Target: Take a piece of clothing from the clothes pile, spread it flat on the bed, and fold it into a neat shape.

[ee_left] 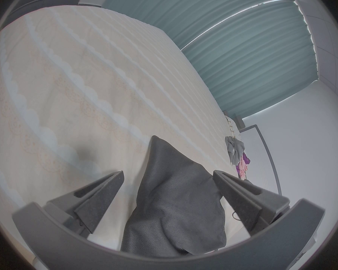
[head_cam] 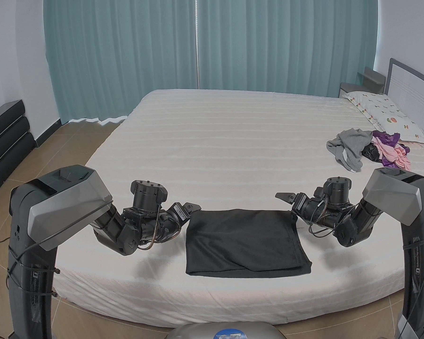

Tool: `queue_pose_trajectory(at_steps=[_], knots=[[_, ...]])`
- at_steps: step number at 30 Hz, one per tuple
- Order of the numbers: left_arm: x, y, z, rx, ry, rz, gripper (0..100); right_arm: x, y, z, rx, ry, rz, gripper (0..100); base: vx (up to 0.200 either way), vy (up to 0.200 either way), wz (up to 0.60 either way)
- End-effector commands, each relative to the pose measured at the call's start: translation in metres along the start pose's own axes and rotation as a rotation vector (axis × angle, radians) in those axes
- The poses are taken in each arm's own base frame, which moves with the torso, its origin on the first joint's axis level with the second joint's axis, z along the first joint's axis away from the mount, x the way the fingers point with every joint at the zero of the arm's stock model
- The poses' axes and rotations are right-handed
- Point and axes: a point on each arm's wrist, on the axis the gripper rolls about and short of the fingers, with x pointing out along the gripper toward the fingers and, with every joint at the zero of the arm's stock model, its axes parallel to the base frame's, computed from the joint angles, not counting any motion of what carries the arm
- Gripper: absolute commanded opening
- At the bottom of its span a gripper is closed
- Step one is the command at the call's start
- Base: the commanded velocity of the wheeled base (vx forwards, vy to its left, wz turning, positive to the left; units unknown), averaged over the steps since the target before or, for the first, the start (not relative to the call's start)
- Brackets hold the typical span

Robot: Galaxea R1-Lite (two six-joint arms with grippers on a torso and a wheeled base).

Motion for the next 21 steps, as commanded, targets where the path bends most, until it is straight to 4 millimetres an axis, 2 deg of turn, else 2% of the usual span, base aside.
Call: queue_pose_trajectory(at_steps=[1,14,15,21], knots=[[0.0003,0.0000,0.0000,0.000,0.001,-0.001,100,0.0071,-0.0072,-0.0075,0.003,0.017,-0.009,100,0.000,0.000,0.00],[0.0004,-0.0003,-0.0006,0.001,0.002,-0.002,100,0.0128,-0.0142,-0.0110,0.005,0.023,-0.019,100,0.000,0.000,0.00],[0.0004,-0.0005,-0.0005,0.001,0.001,-0.003,100,0.0128,-0.0142,-0.0110,0.005,0.023,-0.019,0,0.000,0.000,0.00],[0.0003,-0.0001,-0.0007,0.003,0.002,-0.002,100,0.0126,-0.0154,-0.0113,0.006,0.023,-0.023,0,0.000,0.000,0.00]])
